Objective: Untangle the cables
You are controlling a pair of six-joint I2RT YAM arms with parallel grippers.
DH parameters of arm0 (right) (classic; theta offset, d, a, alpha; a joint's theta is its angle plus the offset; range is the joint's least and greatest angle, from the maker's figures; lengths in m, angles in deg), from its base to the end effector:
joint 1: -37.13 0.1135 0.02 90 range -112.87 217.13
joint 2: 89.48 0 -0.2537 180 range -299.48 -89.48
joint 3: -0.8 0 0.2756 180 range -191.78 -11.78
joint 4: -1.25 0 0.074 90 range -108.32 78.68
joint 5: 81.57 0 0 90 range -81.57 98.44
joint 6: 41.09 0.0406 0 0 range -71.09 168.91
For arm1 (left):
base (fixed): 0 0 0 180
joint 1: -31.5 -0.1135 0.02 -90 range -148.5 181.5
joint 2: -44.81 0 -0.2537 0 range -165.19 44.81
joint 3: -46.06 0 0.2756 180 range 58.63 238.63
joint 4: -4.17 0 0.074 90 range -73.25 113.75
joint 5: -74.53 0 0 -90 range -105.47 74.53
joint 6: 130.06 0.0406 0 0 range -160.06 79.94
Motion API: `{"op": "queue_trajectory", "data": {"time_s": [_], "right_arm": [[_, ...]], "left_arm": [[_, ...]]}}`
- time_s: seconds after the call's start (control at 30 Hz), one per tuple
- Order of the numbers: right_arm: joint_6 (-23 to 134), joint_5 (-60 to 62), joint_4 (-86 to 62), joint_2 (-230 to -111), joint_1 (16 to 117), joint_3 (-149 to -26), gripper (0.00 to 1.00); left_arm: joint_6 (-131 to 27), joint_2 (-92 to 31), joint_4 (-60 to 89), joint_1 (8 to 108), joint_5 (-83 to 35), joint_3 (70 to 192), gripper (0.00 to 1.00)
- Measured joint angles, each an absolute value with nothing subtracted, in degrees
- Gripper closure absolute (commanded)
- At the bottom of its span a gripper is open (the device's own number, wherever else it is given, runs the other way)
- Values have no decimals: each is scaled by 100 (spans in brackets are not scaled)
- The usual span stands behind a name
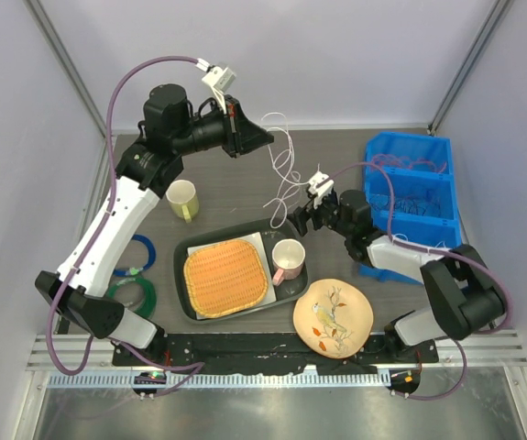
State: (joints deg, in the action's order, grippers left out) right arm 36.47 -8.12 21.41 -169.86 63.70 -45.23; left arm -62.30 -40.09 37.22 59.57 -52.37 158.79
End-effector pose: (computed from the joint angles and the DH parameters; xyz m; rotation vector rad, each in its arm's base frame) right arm 0.2762 0.1511 0.1804 -0.8011 1.6450 0.4365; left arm 0.2949 -0.1849 0.4852 0.6069 1.6810 -1.1796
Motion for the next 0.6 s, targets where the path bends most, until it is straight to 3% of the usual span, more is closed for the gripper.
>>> {"op": "queue_trajectory", "data": {"time_s": [0.03,0.13,0.17,0.33,0.4,0.43,0.47,0.53,0.6], "right_arm": [[3680,-847,2244,-17152,6370,-4610,13],[3756,-841,2587,-17585,6370,-4995,90],[3808,-830,2725,-17725,6370,-5141,99],[4193,-570,3140,-17893,6313,-5410,99],[4370,-375,3179,-17786,6272,-5410,99],[4477,-255,3155,-17677,6239,-5410,99],[4569,-148,3096,-17541,6200,-5415,99],[4748,104,2816,-17183,6132,-5504,99],[4866,346,2454,-16870,6088,-5760,99]], "left_arm": [[-6213,-4009,3743,5957,-5231,15888,100],[-6173,-4009,3811,5957,-5174,15901,100],[-6154,-4009,3826,5957,-5128,15901,100],[-5907,-3991,3973,5957,-4512,15886,99],[-5861,-3961,3953,5951,-4188,15774,90],[-5850,-3946,3958,5942,-4000,15689,79],[-5841,-3946,3949,5922,-3834,15597,39],[-5802,-3983,3947,5879,-3486,15398,1],[-5821,-4105,3949,5846,-3130,15234,0]]}}
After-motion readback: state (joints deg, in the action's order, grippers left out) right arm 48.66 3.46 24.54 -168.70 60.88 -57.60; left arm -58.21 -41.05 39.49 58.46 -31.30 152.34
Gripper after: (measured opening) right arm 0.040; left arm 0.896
